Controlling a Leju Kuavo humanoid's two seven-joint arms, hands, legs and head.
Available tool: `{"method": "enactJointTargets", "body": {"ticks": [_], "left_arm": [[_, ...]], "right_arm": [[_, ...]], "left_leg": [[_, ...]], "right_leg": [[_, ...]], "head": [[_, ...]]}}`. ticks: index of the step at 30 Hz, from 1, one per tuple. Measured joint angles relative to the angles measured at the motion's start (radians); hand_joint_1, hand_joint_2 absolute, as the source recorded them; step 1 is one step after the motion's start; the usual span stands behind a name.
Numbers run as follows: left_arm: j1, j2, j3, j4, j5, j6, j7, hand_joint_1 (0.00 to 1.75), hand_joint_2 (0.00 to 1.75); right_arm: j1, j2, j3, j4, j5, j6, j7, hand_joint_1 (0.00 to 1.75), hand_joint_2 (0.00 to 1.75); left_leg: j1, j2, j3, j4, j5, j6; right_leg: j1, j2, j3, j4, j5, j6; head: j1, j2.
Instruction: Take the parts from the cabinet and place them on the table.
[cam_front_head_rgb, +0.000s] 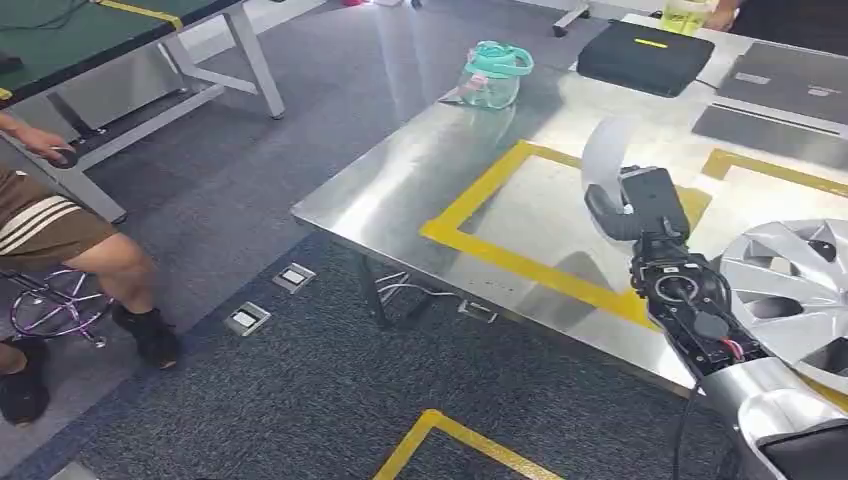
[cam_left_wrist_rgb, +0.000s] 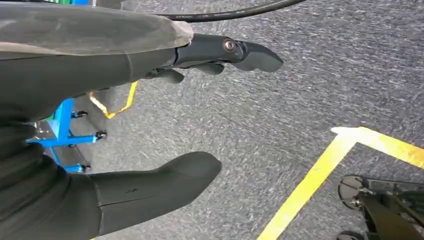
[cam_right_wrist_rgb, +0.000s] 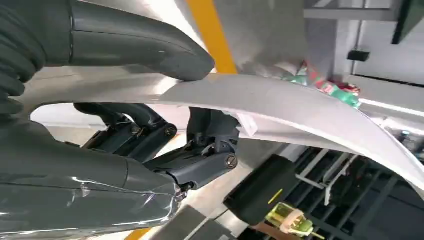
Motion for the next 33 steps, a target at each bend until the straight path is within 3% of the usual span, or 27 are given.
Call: {"method": "enactJointTargets", "body": {"ticks": [4,10,12,20,33], "left_arm": [[0.0,0.0,0.0,0.0,0.0,0.0,0.0,0.0,1.75],[0.0,0.0,0.0,0.0,0.0,-0.002,-0.001,0.0,1.75],[0.0,0.0,-0.003,0.0,0.0,-0.004,-0.001,0.0,1.75],[0.0,0.0,-0.016,0.0,0.001,-0.005,-0.001,0.0,1.75],[-0.001,-0.002,-0.025,0.0,0.0,-0.005,-0.001,0.0,1.75]], "right_arm": [[0.003,0.0,0.002,0.0,-0.003,0.044,0.004,1.75,1.75],[0.004,0.0,0.009,0.0,0.02,0.054,0.005,1.75,1.75],[0.004,0.0,0.018,0.003,0.09,0.081,0.05,1.75,1.75],[0.005,0.0,0.041,0.024,0.16,0.154,0.108,1.75,1.75],[0.016,0.0,0.068,0.056,0.173,0.158,0.109,1.75,1.75]], "left_leg": [[0.0,0.0,0.0,0.0,0.0,0.0],[0.0,-0.001,0.0,0.0,0.0,0.0],[0.0,0.0,0.0,0.0,0.0,0.0],[0.0,0.0,0.0,0.0,0.0,0.0],[0.0,0.0,0.0,0.0,0.0,0.0]], "right_leg": [[0.0,0.0,0.0,0.0,0.0,0.0],[0.0,0.0,0.0,0.0,0.0,0.0],[0.001,-0.001,0.0,0.0,0.0,0.0],[0.001,-0.001,0.0,0.0,0.0,0.0],[0.001,-0.001,0.0,0.0,0.0,0.0]], "head": [[0.0,0.0],[0.001,0.0],[0.001,0.0],[0.0,0.0],[0.0,0.0]]}}
